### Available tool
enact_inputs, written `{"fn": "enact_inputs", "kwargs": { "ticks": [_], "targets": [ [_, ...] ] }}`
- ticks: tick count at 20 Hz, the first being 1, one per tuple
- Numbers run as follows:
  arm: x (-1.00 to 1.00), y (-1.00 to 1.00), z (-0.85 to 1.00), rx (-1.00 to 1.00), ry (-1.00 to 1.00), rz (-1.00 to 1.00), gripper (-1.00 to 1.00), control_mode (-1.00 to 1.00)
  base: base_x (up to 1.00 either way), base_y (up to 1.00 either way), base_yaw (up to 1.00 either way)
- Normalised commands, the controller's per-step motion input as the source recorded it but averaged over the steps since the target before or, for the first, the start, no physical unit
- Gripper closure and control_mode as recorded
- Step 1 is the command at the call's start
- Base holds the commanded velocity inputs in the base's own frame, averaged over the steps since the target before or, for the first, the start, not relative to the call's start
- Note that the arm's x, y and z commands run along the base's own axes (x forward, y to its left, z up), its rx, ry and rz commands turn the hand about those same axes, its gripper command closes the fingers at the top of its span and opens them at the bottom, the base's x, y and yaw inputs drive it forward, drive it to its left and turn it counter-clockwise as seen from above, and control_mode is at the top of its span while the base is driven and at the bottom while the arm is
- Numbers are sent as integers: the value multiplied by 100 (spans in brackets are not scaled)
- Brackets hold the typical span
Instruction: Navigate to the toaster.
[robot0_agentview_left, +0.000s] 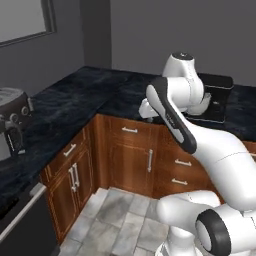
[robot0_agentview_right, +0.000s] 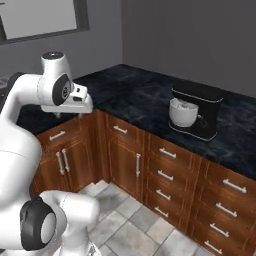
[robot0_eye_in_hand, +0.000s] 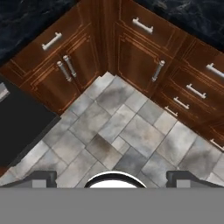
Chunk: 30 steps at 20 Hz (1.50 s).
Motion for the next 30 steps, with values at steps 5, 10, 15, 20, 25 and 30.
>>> {"fn": "enact_inputs", "kwargs": {
  "ticks": [5, 10, 15, 20, 25, 30],
  "targets": [
    [0, 0, 0, 0, 0, 0, -100, 100, 22, 48, -39],
    [0, 0, 0, 0, 0, 0, -100, 100, 42, 9, -15],
    [0, 0, 0, 0, 0, 0, -100, 100, 53, 4, 5],
    [0, 0, 0, 0, 0, 0, -100, 100, 63, -13, 41],
    [0, 0, 0, 0, 0, 0, -100, 100, 66, -11, 63],
    [0, 0, 0, 0, 0, 0, -100, 100, 60, -19, 76]
  ]
}}
